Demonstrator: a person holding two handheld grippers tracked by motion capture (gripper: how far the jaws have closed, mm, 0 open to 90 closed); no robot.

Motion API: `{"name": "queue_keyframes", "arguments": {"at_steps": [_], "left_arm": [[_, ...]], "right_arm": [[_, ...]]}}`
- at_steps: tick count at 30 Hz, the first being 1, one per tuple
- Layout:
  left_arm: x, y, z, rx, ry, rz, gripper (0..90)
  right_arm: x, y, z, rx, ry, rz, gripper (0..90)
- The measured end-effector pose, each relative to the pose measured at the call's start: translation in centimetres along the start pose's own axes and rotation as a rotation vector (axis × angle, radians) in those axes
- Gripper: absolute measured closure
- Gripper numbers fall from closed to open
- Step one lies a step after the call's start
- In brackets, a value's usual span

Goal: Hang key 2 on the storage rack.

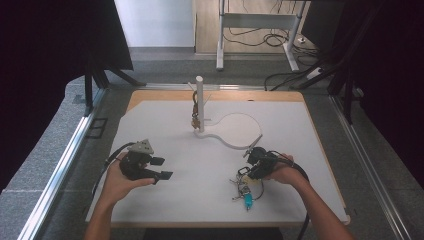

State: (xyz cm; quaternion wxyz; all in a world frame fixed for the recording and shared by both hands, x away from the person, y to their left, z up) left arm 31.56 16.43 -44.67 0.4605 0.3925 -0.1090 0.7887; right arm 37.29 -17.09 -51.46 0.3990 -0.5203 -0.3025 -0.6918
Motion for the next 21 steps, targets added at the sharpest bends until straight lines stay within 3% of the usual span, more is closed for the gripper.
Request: {"name": "queue_keyframes", "arguments": {"at_steps": [3, 8, 15, 18, 21], "left_arm": [[-0.09, 0.04, -0.01, -0.001, -0.003, -0.003, 37.9], [-0.02, 0.06, -0.03, -0.003, -0.004, -0.002, 37.9], [-0.01, 0.08, -0.06, -0.006, -0.004, -0.006, 37.8], [0.02, 0.06, -0.08, -0.007, -0.005, -0.005, 37.7], [0.11, 0.04, -0.09, -0.003, -0.001, -0.002, 37.7]], "right_arm": [[-0.12, -0.2, 0.27, 0.023, -0.017, -0.001, 75.3], [-0.18, -0.2, 0.46, 0.004, -0.043, 0.034, 78.9], [-0.17, -0.11, 0.52, 0.019, -0.06, 0.064, 85.5], [-0.1, -0.05, 0.42, 0.0, -0.065, 0.074, 85.7], [0.26, 0.19, 0.09, -0.031, -0.05, 0.114, 85.9]]}}
Point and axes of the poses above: each handheld gripper's, and its own axes: x roughly backward along the jaws, z roughly out of its top, y roughly to its right, the point moved 6 cm from there along -x, roughly forward along the jaws, and after that the axes turned 1 degree about -z, right-handed, at the moved point
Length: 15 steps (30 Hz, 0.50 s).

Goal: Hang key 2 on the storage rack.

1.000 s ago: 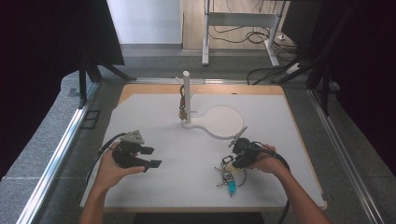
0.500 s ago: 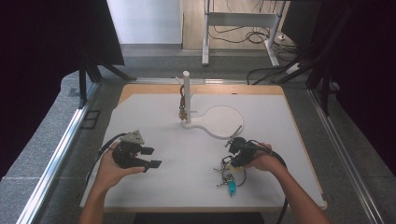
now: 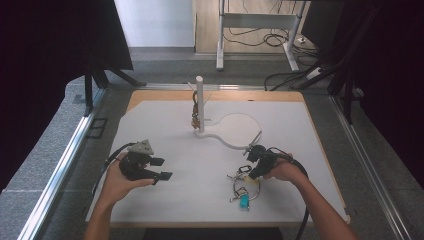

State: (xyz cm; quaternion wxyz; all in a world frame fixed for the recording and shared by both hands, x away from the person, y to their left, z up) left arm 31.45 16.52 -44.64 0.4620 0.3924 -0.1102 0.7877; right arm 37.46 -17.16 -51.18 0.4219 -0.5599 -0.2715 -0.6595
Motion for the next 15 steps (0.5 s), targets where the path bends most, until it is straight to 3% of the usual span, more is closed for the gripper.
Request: {"name": "queue_keyframes", "arguments": {"at_steps": [6, 15], "left_arm": [[0.0, 0.0, 0.0, 0.001, -0.001, -0.001, 37.7], [-0.1, 0.0, 0.0, -0.002, -0.005, -0.002, 37.6]], "right_arm": [[1.2, 0.0, -0.2, -0.057, 0.042, 0.06, 86.2], [2.3, -0.2, -0.3, -0.079, 0.079, 0.12, 86.5]]}}
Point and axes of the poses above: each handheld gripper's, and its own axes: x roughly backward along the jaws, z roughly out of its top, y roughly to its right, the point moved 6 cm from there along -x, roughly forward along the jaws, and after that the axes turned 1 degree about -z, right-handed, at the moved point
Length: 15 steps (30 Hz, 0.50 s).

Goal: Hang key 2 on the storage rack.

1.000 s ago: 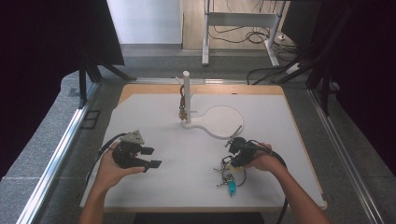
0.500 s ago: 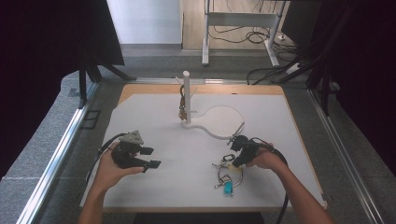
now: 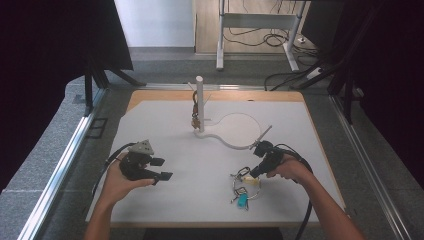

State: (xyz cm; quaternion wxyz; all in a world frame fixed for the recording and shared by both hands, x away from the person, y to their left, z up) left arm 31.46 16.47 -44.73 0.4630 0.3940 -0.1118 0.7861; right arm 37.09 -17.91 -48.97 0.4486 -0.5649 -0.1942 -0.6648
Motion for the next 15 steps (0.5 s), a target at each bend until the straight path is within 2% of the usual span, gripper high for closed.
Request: {"name": "queue_keyframes", "arguments": {"at_steps": [8, 15], "left_arm": [[0.1, 0.0, 0.0, 0.001, -0.001, 0.002, 37.6], [0.1, 0.0, -0.1, 0.002, -0.001, 0.001, 37.6]], "right_arm": [[1.5, -0.1, 0.3, -0.002, 0.033, 0.02, 86.8], [1.9, -0.4, 0.4, 0.003, 0.018, 0.009, 86.8]]}}
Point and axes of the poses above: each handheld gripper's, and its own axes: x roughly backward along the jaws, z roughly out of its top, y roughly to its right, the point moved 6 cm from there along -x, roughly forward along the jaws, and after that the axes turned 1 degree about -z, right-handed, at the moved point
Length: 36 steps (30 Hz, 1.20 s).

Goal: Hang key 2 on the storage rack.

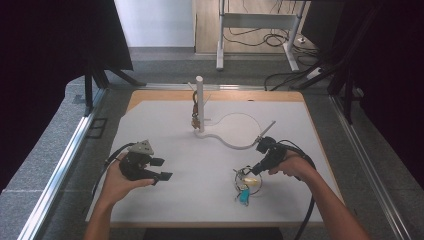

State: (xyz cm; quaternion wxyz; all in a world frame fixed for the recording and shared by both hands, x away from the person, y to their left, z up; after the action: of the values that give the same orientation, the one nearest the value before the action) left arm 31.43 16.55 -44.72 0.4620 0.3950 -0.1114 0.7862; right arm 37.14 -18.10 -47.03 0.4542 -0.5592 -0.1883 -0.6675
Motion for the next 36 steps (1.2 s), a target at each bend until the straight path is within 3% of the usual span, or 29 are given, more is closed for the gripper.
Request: {"name": "queue_keyframes", "arguments": {"at_steps": [17, 23, 36], "left_arm": [[0.2, -0.1, -0.1, 0.007, 0.001, -0.006, 37.5], [0.2, -0.3, -0.3, 0.022, 0.002, -0.006, 37.5], [0.3, -0.3, -0.3, 0.025, 0.003, -0.006, 37.5]], "right_arm": [[2.5, -0.2, 0.8, 0.005, 0.042, -0.012, 87.1], [4.8, -0.2, 1.8, 0.005, 0.09, -0.033, 87.1], [6.9, -0.2, 3.6, -0.003, 0.179, -0.023, 87.2]]}}
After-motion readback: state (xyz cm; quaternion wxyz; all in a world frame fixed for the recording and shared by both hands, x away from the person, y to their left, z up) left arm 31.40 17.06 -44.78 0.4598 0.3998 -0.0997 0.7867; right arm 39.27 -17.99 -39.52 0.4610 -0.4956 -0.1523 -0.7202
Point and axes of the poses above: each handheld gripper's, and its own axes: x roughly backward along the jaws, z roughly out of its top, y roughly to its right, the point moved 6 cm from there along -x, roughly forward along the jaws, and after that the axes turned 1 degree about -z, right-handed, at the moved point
